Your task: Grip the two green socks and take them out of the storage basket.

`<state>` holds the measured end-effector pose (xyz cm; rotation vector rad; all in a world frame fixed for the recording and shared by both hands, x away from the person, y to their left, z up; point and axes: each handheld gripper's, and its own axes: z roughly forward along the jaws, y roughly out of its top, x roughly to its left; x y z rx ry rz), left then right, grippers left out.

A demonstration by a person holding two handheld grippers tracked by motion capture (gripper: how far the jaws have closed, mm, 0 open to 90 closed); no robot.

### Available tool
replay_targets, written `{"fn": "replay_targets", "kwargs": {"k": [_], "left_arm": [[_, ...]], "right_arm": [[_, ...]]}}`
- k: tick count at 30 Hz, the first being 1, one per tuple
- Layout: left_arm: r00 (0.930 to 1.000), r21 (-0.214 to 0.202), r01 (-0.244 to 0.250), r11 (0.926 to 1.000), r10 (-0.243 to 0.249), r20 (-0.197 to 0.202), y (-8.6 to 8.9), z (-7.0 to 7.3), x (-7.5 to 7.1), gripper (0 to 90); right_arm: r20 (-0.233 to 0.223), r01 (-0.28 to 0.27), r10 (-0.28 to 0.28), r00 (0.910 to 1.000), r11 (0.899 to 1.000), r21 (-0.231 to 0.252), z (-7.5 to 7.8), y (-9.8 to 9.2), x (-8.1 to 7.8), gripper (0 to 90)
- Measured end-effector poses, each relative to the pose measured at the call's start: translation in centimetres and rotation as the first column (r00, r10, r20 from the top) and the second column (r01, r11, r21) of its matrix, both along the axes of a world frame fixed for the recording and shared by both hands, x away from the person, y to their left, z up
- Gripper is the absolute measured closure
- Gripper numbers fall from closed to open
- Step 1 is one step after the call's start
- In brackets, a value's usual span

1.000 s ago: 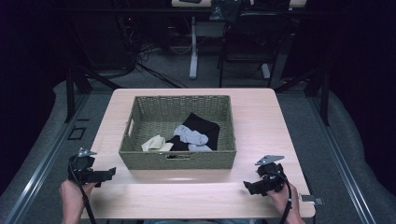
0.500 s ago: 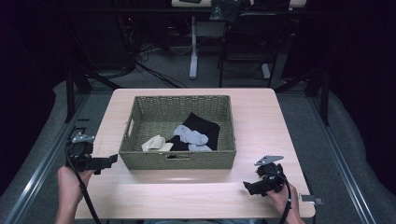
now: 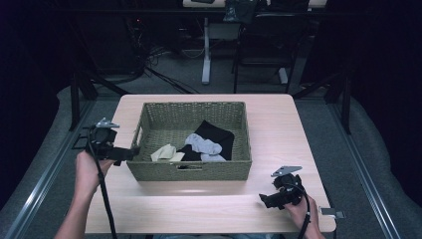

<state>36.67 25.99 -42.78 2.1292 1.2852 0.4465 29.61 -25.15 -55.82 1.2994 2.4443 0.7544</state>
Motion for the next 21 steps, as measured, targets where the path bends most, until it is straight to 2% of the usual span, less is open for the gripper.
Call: {"fn": "replay_targets", "kwargs": {"k": [7,10,16,21], "left_arm": [[0.9979,-0.003,0.046,0.9989,-0.046,-0.046,-2.4,-0.1,2.5,0.0],[0.996,0.008,0.064,0.9979,-0.063,-0.063,-3.3,-0.2,3.4,0.0],[0.989,0.042,0.106,0.9935,-0.101,-0.108,-5.0,-0.8,5.2,0.0],[0.9783,0.067,0.137,0.9882,-0.125,-0.165,-6.3,-1.9,6.6,0.0]], "right_arm": [[-0.001,-0.003,0.003,1.0,1.0,-0.009,0.0,-0.1,0.0,2.0],[-0.001,-0.004,0.004,1.0,1.0,0.002,0.0,0.0,0.0,2.0],[0.0,-0.006,0.006,1.0,1.0,0.002,0.0,0.0,0.0,2.0],[0.0,-0.007,0.007,1.0,1.0,0.001,0.0,0.0,0.0,2.1]]}}
